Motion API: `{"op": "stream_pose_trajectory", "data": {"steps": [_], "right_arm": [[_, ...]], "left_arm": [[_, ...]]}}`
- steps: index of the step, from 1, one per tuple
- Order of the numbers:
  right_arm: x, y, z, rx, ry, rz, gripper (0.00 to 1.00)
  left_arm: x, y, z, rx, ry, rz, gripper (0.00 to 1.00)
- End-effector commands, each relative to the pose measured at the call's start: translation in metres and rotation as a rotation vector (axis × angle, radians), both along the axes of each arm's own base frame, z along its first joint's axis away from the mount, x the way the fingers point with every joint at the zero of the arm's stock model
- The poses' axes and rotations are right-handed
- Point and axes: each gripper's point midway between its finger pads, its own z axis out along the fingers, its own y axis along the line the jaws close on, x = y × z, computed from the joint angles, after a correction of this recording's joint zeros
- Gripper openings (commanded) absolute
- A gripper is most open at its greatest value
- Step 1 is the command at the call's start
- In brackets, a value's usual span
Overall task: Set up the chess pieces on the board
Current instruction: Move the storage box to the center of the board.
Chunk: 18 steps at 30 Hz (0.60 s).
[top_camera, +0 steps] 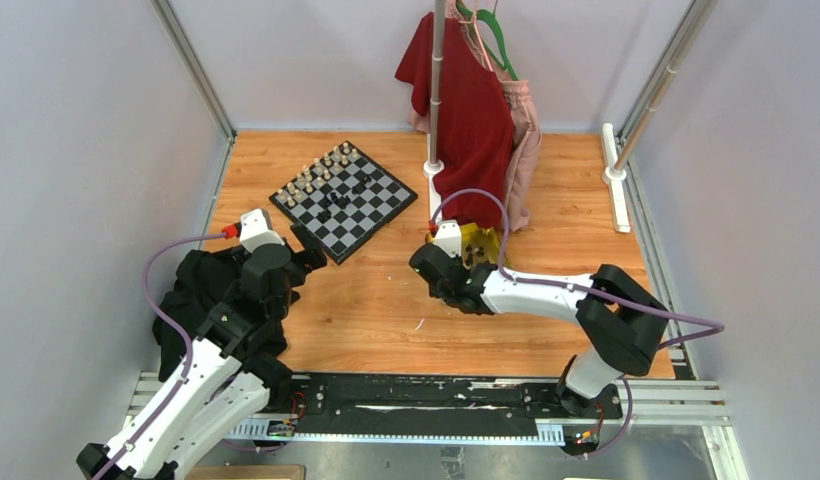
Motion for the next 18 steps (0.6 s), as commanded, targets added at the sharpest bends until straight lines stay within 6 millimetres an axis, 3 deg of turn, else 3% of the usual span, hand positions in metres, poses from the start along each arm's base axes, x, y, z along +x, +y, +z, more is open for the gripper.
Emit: {"op": "stream_pose_trajectory", "data": {"steps": [1,18], "right_arm": [[-0.001,-0.023,0.007,-0.049,-0.012,-0.05,0.02],[-0.04,-0.122,0.018,-0.064,-0.034,-0.29,0.0]], "left_arm": [[0.002,-0.004,0.007,-0.022,-0.022,-0.005,1.0],[-0.003,-0.007,0.001,-0.021,-0.003,-0.037,1.0]]}}
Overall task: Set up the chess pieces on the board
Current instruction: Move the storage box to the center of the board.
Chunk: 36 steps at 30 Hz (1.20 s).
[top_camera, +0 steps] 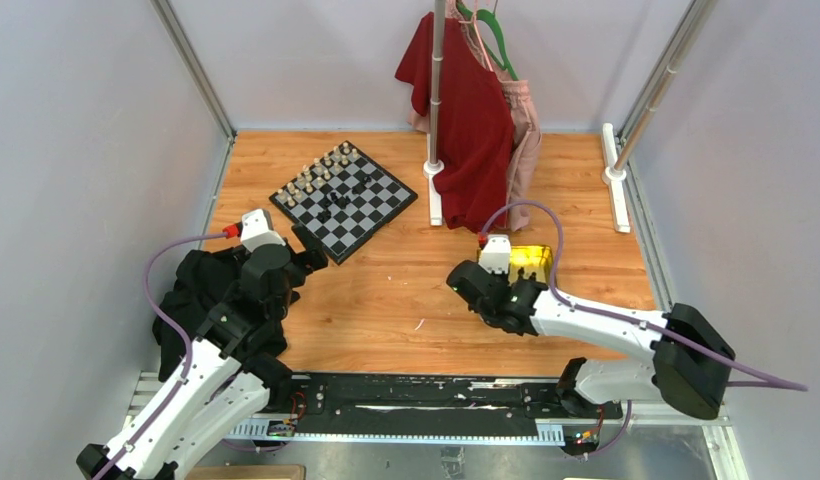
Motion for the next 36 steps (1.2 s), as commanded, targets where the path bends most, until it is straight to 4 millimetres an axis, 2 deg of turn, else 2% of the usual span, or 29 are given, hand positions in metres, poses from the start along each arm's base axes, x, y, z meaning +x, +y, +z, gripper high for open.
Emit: {"op": "stream_pose_trajectory", "data": {"steps": [1,8,15,21,28,36], "right_arm": [[-0.004,-0.044,0.002,-0.052,-0.037,-0.139,0.0],[-0.001,-0.083,-0.003,-0.04,-0.023,-0.265,0.0],[0.02,-0.111,-0.006,-0.011,-0.013,-0.34,0.0],[0.055,-0.124,-0.008,0.012,-0.001,-0.337,0.0],[0.101,-0.123,-0.01,-0.012,0.069,-0.245,0.0],[0.133,-0.142,-0.017,-0.029,0.107,-0.219,0.0]], "left_arm": [[-0.002,-0.003,0.002,-0.014,-0.007,-0.018,1.0],[-0.004,-0.005,0.001,-0.021,-0.005,-0.032,1.0],[-0.001,-0.009,-0.005,-0.03,0.0,-0.04,1.0],[0.002,-0.013,-0.008,-0.039,0.004,-0.043,1.0],[0.006,-0.017,-0.011,-0.059,0.005,-0.042,1.0],[0.01,-0.016,-0.012,-0.059,0.001,-0.027,1.0]]}}
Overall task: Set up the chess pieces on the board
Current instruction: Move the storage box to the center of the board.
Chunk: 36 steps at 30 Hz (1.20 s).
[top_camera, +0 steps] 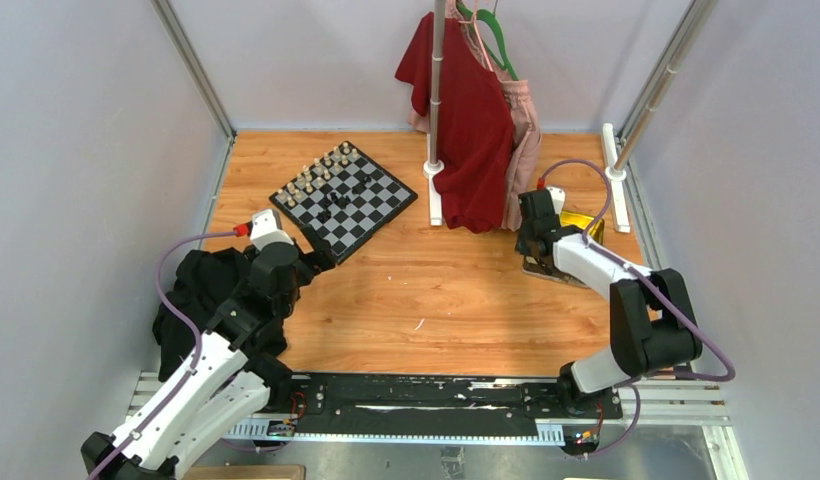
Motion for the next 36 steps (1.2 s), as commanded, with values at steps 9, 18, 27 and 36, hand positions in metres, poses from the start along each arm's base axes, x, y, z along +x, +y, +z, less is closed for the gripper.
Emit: {"op": "stream_pose_trajectory", "data": {"steps": [9,18,27,36], "right_arm": [[0.036,-0.033,-0.001,-0.078,0.057,0.134,0.0],[0.046,-0.034,-0.001,-0.072,0.092,0.206,0.03],[0.042,-0.044,0.016,-0.087,0.044,0.133,0.48],[0.012,-0.051,0.089,-0.051,-0.164,0.004,0.54]], "left_arm": [[0.012,-0.007,0.002,-0.031,-0.022,0.02,1.0],[0.016,-0.008,0.003,-0.024,-0.015,0.034,1.0],[0.012,-0.002,0.002,-0.002,-0.01,0.048,1.0],[0.0,0.011,0.009,-0.005,-0.036,0.079,1.0]]}}
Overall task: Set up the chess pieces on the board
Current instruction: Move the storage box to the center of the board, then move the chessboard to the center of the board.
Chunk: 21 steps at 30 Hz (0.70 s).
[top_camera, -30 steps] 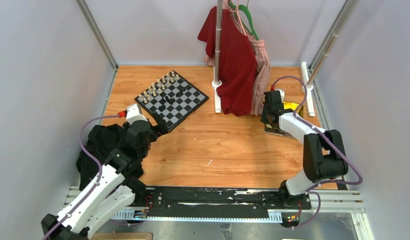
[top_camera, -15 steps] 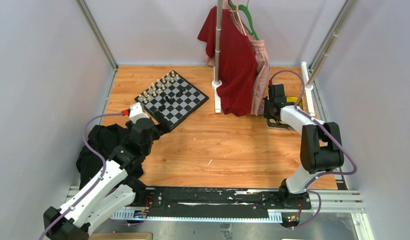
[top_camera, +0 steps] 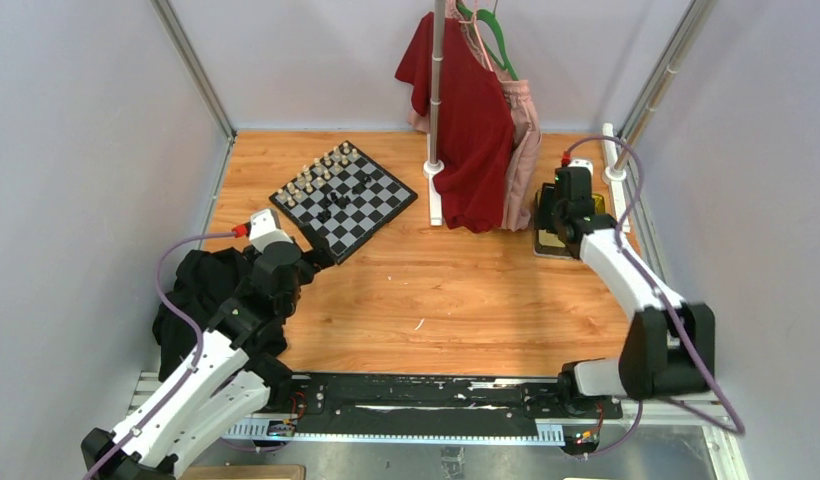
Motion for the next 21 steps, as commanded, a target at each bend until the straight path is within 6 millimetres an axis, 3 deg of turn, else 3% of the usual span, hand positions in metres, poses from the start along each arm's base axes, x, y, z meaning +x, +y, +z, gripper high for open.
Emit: {"op": "stream_pose_trajectory", "data": {"steps": [1,5,11,14,15,21], "right_arm": [[-0.029,-0.001,0.033,0.072,-0.112,-0.081,0.54],[-0.058,0.033,0.033,0.243,-0.178,-0.041,0.53],[-0.077,0.115,0.031,0.387,-0.211,0.116,0.53],[-0.078,0.161,0.025,0.443,-0.197,0.192,0.53],[-0.073,0.18,0.03,0.476,-0.221,0.223,0.53],[-0.058,0.262,0.016,0.658,-0.201,0.312,0.54]], "left_arm": [[-0.007,0.012,0.011,-0.001,-0.033,0.045,1.0],[-0.014,0.018,0.011,-0.008,-0.042,0.061,1.0],[-0.018,0.024,0.003,0.001,-0.036,0.084,1.0],[-0.018,0.027,-0.001,0.013,-0.03,0.101,1.0],[-0.018,0.028,-0.001,0.015,-0.032,0.106,1.0],[-0.014,0.028,-0.007,0.029,-0.024,0.113,1.0]]}}
